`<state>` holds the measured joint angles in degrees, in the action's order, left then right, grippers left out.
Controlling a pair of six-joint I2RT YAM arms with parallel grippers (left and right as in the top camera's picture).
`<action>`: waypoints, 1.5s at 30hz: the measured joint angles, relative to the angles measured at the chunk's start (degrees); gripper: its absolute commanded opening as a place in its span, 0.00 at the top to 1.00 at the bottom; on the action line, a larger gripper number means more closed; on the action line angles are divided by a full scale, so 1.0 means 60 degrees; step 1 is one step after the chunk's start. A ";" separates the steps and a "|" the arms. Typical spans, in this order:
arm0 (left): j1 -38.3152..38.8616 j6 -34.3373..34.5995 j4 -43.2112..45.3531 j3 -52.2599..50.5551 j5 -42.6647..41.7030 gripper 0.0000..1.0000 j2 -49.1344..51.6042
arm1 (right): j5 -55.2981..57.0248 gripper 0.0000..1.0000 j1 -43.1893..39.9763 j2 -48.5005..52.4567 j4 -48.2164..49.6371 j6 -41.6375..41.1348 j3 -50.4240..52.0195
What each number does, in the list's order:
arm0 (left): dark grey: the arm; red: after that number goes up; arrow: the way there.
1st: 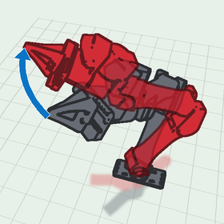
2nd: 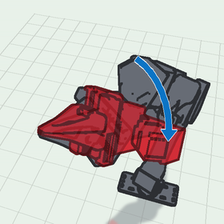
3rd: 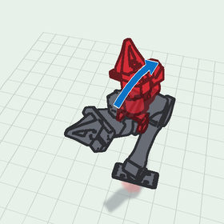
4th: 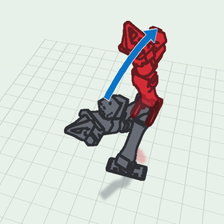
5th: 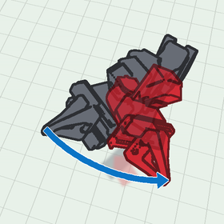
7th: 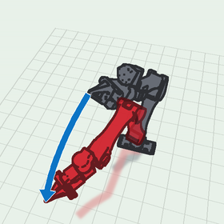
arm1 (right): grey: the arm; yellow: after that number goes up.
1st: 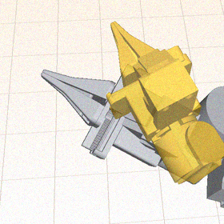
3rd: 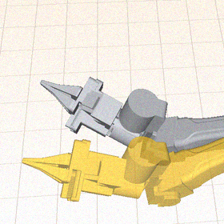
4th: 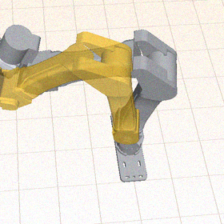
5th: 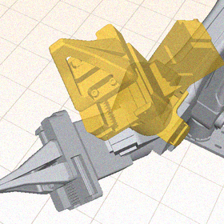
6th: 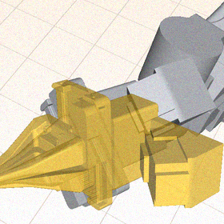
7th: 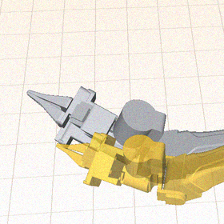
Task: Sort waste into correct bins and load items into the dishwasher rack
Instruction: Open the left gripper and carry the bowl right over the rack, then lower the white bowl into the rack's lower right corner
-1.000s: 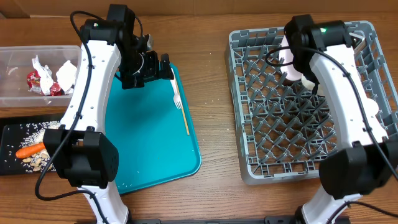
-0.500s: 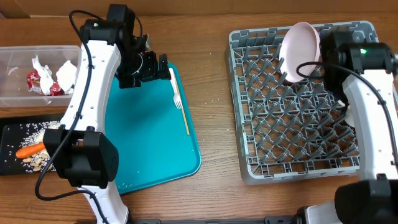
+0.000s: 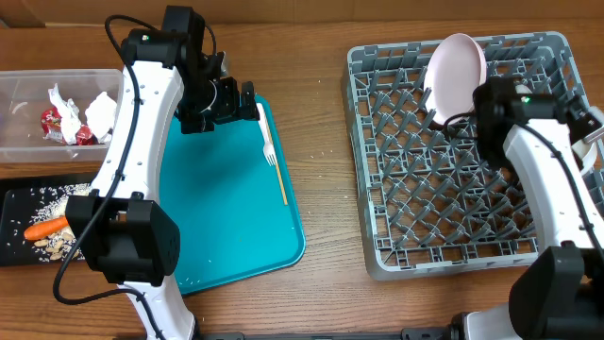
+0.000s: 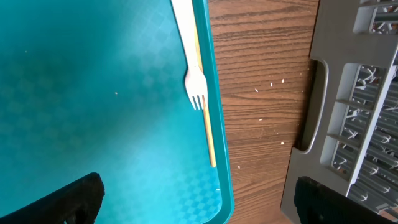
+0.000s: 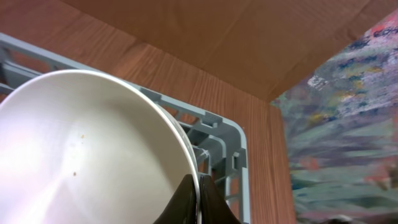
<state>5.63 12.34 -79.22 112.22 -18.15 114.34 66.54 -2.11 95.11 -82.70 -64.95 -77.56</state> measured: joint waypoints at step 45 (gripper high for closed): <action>0.0000 0.0000 0.0066 0.0000 0.0004 0.00 0.0000 | -0.7938 0.00 -0.2601 -0.0404 0.0867 0.3202 -0.2160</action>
<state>5.63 12.34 -78.83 112.22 -18.13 114.34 18.92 -17.72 92.68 -77.49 -45.74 -90.52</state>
